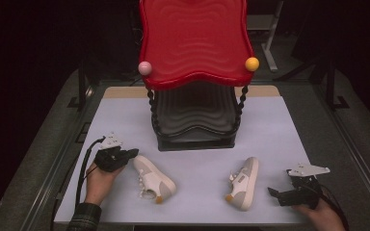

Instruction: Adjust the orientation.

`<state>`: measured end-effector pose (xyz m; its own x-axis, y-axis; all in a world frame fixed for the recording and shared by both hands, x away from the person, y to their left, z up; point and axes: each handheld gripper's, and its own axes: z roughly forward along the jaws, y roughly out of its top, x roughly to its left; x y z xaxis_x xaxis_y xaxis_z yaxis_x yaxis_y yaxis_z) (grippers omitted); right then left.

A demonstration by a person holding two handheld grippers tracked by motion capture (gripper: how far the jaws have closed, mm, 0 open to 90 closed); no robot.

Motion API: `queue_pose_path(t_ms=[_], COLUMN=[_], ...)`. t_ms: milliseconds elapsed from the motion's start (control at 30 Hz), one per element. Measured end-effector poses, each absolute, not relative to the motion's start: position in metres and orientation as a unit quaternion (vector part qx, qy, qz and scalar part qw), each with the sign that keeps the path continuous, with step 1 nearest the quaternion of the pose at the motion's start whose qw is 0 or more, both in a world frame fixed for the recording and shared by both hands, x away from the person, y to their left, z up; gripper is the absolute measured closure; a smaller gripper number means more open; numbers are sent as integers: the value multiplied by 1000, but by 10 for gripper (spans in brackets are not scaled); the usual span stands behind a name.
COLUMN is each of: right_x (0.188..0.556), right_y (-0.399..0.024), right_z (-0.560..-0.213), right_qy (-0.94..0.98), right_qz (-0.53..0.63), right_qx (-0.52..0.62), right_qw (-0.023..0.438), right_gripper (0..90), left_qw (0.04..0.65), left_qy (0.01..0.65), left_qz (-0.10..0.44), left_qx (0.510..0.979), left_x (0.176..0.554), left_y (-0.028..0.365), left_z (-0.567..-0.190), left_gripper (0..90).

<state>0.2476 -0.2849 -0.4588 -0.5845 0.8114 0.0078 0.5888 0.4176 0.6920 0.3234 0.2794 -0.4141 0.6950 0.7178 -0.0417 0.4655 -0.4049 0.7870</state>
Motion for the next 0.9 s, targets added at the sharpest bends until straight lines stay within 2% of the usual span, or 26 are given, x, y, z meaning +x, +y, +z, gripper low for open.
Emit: queue_pose_path(t_ms=[300,400,467,567,733,900], right_x=[248,248,248,248,248,247], right_y=[-285,-285,-285,-285,-285,-285], right_z=[-459,-459,-459,-459,-459,-459], right_qy=[825,826,826,825,825,825], right_qz=[333,333,333,334,334,334], right_qx=[424,424,424,424,424,424], right_qw=[166,167,167,167,167,167], right_gripper=[14,14,14,14,14,14], left_qw=[408,402,377,388,402,418], left_qy=[332,329,329,329,321,300], left_qz=[140,148,172,173,170,142], left_qx=[839,842,848,843,840,846], left_x=[309,307,305,299,271,240], left_y=[251,249,252,256,255,244], left_z=[-413,-412,-408,-401,-388,-387], left_gripper=[900,879,858,881,900,900])
